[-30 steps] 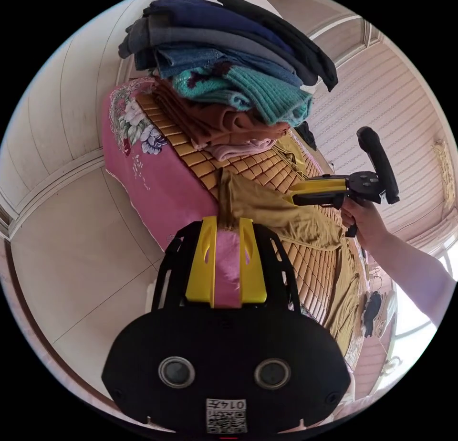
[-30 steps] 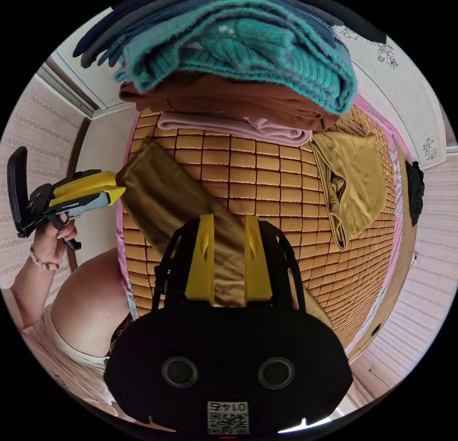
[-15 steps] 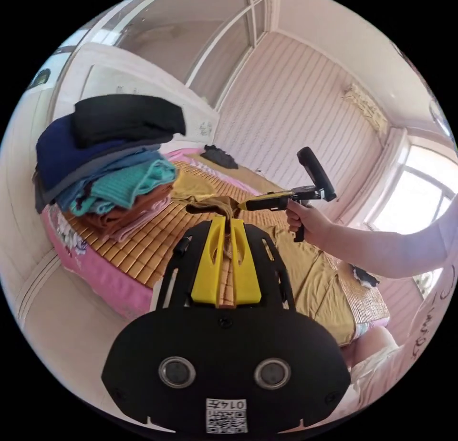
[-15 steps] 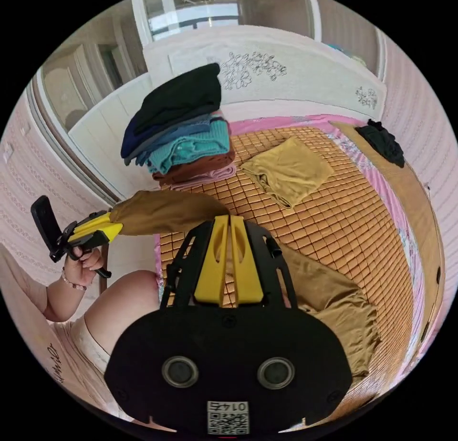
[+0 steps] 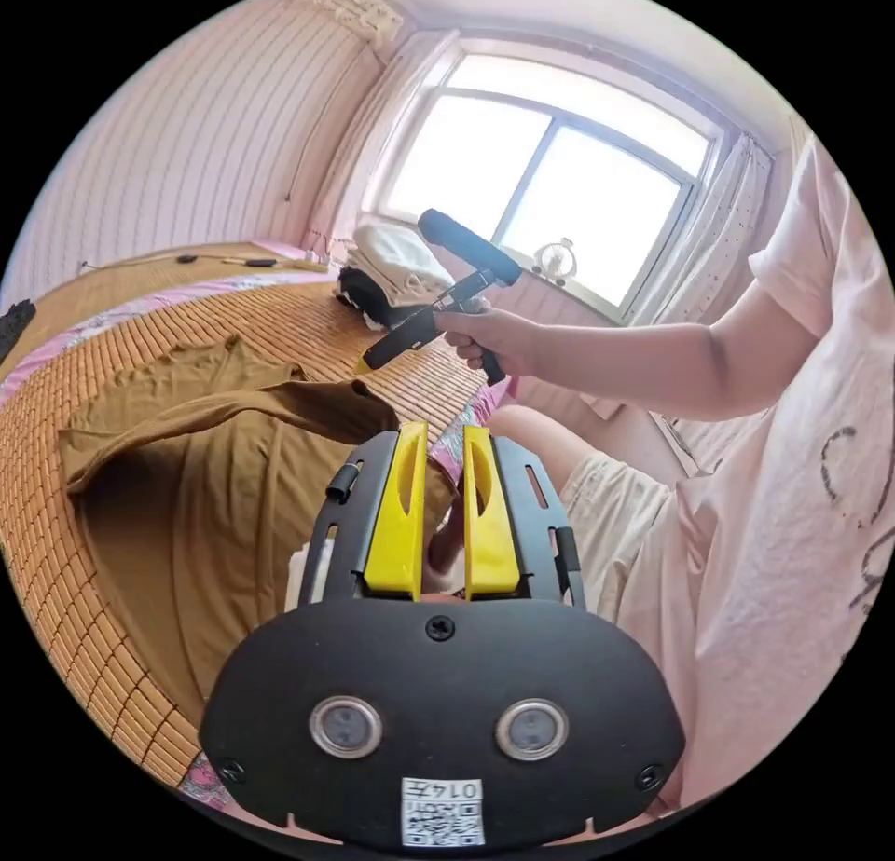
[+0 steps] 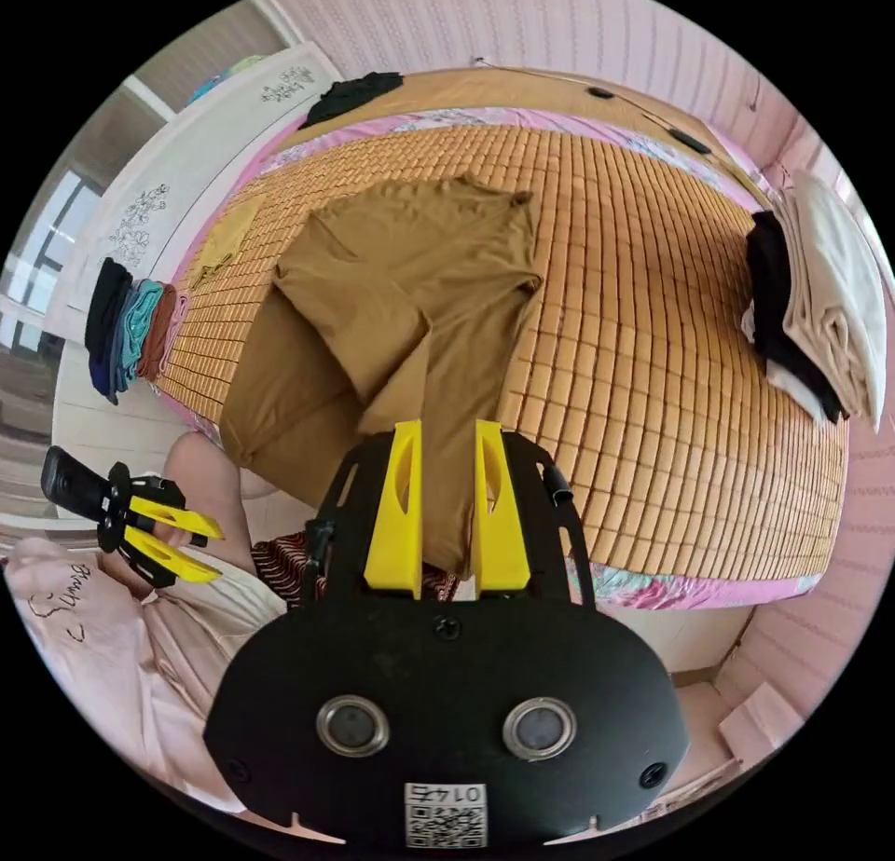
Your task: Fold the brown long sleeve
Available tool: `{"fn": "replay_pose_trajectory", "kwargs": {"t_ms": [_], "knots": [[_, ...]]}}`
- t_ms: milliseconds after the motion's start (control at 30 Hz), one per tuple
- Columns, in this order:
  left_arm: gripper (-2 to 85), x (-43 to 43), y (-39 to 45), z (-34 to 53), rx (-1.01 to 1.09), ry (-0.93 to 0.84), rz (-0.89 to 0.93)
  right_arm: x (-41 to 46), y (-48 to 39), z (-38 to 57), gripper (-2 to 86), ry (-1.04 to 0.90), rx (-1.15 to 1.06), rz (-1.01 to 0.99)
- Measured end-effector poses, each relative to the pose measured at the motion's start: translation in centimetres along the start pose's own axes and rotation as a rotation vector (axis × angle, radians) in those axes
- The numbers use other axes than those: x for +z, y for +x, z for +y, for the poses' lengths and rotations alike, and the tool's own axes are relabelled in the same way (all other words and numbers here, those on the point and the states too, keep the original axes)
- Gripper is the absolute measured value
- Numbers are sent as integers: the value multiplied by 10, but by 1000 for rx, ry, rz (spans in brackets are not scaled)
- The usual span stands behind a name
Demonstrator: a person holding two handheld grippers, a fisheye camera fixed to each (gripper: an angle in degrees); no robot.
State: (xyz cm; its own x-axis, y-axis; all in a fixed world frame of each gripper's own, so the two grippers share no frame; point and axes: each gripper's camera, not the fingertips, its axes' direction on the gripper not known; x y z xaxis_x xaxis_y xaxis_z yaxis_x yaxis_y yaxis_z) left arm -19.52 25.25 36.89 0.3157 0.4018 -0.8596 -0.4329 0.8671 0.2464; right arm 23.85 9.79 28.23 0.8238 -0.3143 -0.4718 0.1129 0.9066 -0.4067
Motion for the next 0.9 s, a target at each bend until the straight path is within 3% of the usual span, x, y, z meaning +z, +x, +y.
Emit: {"fn": "replay_pose_trajectory", "kwargs": {"t_ms": [200,467,600,700,900], "knots": [[65,66,4,-14,11,-218,6,29,2,41,95,54,39,-94],[90,145,-24,-83,53,-305,-176,57,5,27,107,97,76,19],[89,198,-44,-118,36,-396,-204,76,8,19,22,31,44,-24],[31,224,-56,-128,28,-503,-249,71,6,23,5,36,15,1],[-8,179,-34,-148,137,-391,-234,32,4,42,-3,82,-50,-111]]}}
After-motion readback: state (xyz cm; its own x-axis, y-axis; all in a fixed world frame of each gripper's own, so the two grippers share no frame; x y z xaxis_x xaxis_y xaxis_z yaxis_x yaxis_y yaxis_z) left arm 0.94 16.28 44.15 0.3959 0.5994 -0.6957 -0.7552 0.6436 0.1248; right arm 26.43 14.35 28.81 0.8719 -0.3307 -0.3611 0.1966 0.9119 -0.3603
